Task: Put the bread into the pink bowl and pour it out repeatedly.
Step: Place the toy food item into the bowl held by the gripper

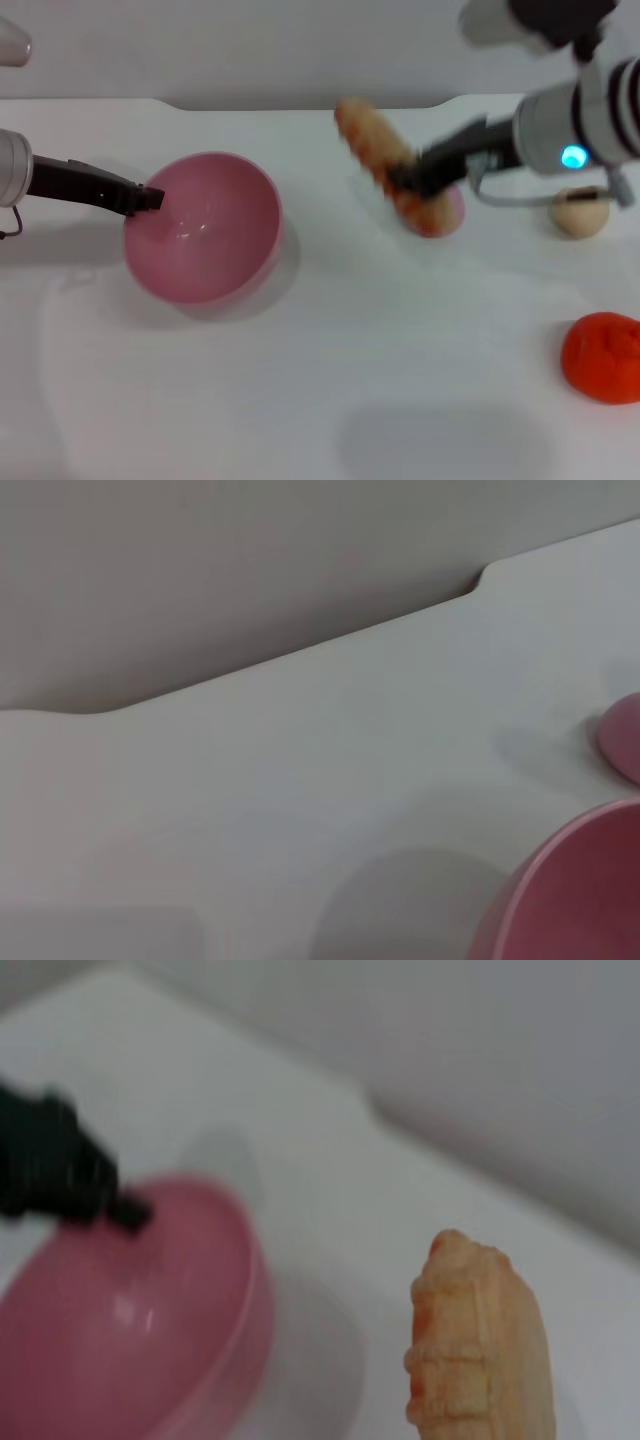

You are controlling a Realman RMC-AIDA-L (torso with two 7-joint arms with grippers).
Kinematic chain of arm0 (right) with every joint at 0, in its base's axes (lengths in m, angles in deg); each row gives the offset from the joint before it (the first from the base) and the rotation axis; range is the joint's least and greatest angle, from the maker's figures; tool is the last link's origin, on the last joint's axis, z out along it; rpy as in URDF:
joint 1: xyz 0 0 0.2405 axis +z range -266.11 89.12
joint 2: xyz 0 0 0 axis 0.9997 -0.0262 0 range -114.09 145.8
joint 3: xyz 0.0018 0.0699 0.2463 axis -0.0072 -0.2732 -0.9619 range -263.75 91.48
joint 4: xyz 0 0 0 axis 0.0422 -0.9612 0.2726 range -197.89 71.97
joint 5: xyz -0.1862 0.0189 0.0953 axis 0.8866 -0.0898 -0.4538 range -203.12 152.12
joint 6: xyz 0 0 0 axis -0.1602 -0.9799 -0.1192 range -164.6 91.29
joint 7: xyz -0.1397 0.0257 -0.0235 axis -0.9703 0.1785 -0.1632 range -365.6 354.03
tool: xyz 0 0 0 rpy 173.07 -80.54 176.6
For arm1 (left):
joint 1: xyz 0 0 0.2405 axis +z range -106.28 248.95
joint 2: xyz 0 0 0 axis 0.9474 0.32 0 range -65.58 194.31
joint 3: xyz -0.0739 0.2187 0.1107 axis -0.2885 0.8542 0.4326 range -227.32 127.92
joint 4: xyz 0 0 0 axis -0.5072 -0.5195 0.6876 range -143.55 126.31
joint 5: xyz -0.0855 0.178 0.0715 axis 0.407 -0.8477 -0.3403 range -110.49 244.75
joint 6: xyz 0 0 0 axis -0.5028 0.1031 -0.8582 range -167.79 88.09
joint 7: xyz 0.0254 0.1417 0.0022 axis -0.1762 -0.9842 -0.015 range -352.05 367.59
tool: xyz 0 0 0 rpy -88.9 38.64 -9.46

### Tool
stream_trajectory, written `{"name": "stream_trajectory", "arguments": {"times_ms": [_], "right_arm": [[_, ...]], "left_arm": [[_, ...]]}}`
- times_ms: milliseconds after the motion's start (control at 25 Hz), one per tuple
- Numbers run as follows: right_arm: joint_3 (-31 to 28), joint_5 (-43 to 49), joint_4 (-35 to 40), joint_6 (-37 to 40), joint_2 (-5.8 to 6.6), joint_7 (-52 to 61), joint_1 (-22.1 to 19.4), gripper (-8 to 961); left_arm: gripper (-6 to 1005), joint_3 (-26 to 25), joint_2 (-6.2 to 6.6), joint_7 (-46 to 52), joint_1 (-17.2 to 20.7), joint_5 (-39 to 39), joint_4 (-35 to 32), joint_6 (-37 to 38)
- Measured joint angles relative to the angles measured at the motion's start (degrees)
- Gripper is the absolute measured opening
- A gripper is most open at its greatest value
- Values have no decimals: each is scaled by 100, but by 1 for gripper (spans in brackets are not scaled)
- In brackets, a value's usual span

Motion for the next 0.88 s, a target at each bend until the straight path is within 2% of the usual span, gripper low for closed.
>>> {"name": "stream_trajectory", "arguments": {"times_ms": [160,320,560,720,880], "right_arm": [[-27,-2,841,-275,-40,-158,-209,174],[130,-234,1221,-647,-59,-485,-263,169],[912,-1401,765,-1613,-63,-1679,-135,157],[1524,-1487,434,-2268,-47,-1897,-89,154],[1726,-1490,186,-2583,-31,-1905,-111,151]], "left_arm": [[45,-2,0,0,-5,0,0,14],[45,-3,-13,1,-19,-1,0,24],[45,4,-100,1,-75,-1,-14,49],[46,21,-147,0,-108,-1,-47,52],[46,24,-159,0,-120,-1,-60,54]]}}
